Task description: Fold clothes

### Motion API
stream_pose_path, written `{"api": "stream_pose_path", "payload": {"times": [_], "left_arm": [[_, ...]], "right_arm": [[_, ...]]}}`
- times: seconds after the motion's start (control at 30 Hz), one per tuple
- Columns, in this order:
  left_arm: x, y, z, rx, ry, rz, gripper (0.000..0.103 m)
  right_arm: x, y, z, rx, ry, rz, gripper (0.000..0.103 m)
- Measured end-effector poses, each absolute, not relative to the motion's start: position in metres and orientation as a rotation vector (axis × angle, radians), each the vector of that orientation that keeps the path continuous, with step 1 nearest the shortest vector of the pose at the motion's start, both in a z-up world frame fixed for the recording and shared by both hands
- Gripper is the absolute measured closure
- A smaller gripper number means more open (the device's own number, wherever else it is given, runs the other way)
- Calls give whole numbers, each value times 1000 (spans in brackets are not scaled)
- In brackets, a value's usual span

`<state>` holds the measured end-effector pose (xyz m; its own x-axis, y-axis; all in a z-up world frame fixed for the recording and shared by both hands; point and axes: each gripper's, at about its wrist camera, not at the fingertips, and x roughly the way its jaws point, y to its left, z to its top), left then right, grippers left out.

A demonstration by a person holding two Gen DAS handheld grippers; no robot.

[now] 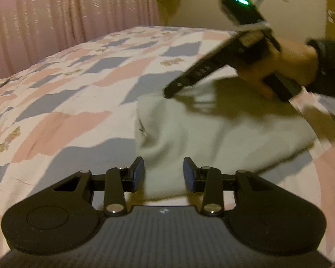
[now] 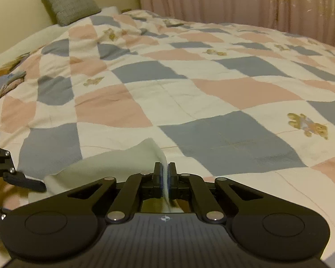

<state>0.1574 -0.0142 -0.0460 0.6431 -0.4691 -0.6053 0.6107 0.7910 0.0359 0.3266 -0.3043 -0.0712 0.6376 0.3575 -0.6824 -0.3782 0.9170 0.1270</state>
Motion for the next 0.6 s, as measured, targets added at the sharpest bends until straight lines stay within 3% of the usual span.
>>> {"api": "stream_pose_path", "payload": {"times": [0.07,0.23,0.37,0.6], "left_arm": [[164,-15,-43,220,611,-619,69],[183,-32,-48,278,613,-592,70],[207,-26,-60,239,687,-519,61],[201,-11,-43,298,647,-436,63]], "right_arm": [[319,-307,-64,-31,740,382,73],[275,-324,-46,54,674,348,74],[226,-332,-54,37,683,306,74],[165,-370,-69,45,715,178,80]]}}
